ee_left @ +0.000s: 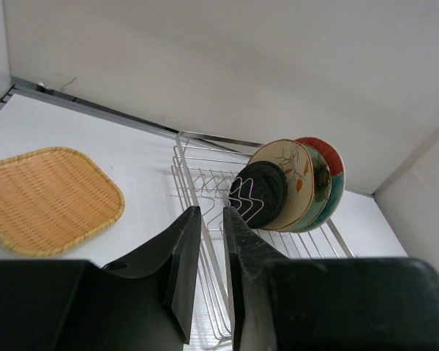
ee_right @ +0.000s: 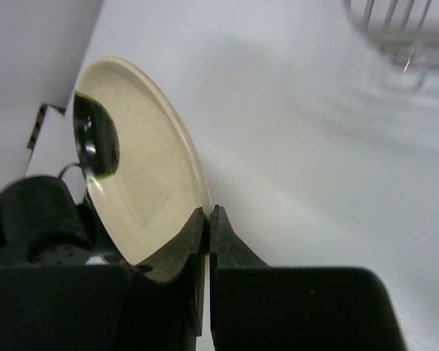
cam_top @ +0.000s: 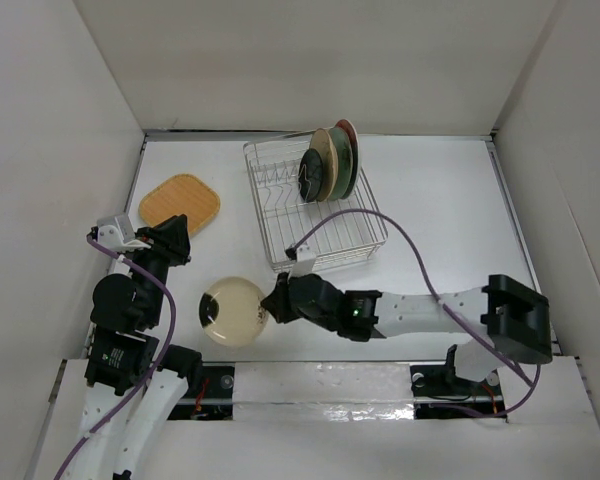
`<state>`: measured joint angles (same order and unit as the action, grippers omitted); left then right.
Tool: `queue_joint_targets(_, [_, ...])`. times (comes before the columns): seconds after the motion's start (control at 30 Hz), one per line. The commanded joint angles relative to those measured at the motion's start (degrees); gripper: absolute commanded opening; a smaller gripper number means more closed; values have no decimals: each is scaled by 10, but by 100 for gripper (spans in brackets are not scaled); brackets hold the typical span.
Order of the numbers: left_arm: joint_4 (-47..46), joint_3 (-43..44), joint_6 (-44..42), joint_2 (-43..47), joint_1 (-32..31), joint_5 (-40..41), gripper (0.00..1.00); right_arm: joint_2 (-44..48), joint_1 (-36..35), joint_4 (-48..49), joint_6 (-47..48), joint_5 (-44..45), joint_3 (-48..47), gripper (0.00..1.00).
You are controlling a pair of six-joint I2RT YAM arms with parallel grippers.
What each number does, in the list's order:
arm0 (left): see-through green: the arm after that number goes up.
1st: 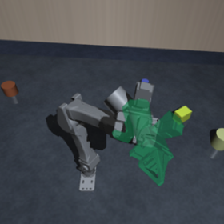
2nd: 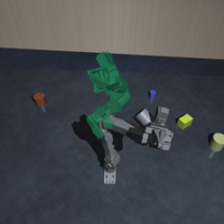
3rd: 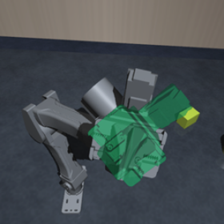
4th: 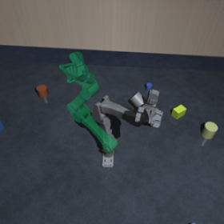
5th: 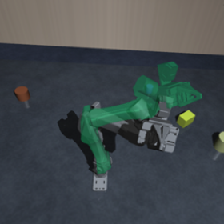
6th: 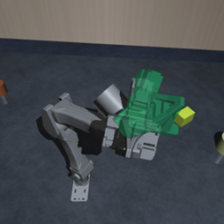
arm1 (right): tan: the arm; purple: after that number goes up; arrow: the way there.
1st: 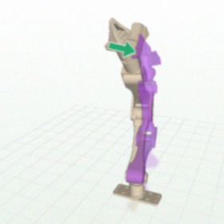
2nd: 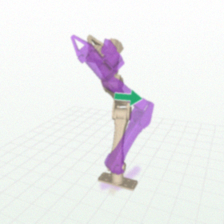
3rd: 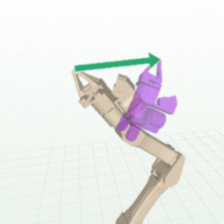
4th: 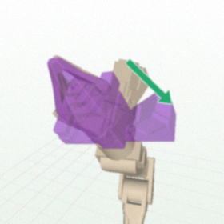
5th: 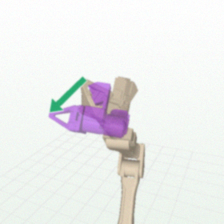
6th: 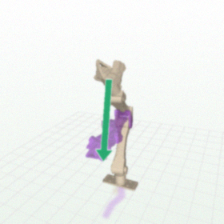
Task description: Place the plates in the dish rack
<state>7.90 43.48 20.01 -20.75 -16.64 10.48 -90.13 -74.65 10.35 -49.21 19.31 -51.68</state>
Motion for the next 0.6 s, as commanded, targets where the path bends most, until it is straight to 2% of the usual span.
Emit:
queue_joint_targets(0.0, [-28, -4, -1, 10, 3, -5, 17, 62, 25, -72, 106, 120, -69, 0])
queue_joint_targets(0.17, [-29, -5, -2, 14, 3, -11, 18, 26, 139, -186, 234, 210, -224, 0])
queue_joint_targets(0.2, [-28, -5, -2, 15, 3, -11, 18, 15, 166, -204, 252, 255, -248, 0])
queue_joint_targets(0.3, [-27, -5, -3, 19, 3, -10, 18, -52, 201, -245, 319, 334, -359, 0])
queue_joint_targets(0.4, [-27, -5, -4, 21, 3, -12, 19, -125, 240, -276, 368, 377, -461, 0])
queue_joint_targets(0.57, [-26, -5, -3, 23, -2, -12, 19, -222, 278, -316, 400, 416, -567, 0])
